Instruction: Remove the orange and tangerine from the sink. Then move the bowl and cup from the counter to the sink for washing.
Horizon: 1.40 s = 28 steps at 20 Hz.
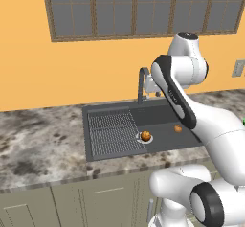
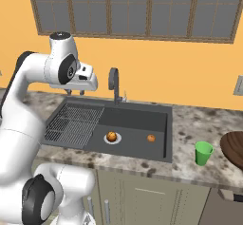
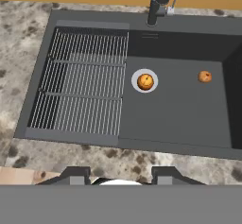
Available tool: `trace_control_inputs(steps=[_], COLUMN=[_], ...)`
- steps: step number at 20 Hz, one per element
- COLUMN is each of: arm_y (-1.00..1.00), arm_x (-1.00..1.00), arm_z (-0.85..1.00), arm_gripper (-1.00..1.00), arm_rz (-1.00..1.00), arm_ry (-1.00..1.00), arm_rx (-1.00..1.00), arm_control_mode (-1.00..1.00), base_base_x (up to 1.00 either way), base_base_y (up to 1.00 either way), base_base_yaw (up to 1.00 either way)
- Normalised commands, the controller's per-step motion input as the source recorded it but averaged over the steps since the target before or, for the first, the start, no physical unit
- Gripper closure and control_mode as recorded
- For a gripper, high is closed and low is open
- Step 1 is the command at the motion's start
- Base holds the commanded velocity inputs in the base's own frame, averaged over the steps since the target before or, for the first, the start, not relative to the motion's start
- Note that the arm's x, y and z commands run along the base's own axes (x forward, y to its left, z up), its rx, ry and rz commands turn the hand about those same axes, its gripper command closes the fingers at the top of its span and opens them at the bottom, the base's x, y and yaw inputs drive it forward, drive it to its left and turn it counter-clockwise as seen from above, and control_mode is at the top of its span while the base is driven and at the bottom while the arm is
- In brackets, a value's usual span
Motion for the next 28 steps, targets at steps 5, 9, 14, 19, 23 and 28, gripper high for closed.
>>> trace_control_inputs(steps=[5,9,14,19,23,28], arm_y=[-0.03,-0.01,-0.07,-0.21,-0.25,-0.26], arm_x=[-0.05,-0.1,-0.14,-0.17,-0.18,-0.14], arm_z=[0.0,0.0,0.0,0.0,0.0,0.0], arm_gripper=[-1.0,-1.0,-1.0,-1.0,-1.0,-1.0], arm_rz=[0.0,0.0,0.0,0.0,0.0,0.0], arm_ry=[-0.01,-0.02,0.0,0.0,0.0,0.0], arm_rx=[0.01,0.0,0.0,0.03,0.08,0.1], arm_control_mode=[-1.0,-1.0,-1.0,-1.0,-1.0,-1.0], base_base_x=[0.0,0.0,0.0,0.0,0.0,0.0], base_base_y=[0.0,0.0,0.0,0.0,0.0,0.0], base_base_yaw=[0.0,0.0,0.0,0.0,0.0,0.0])
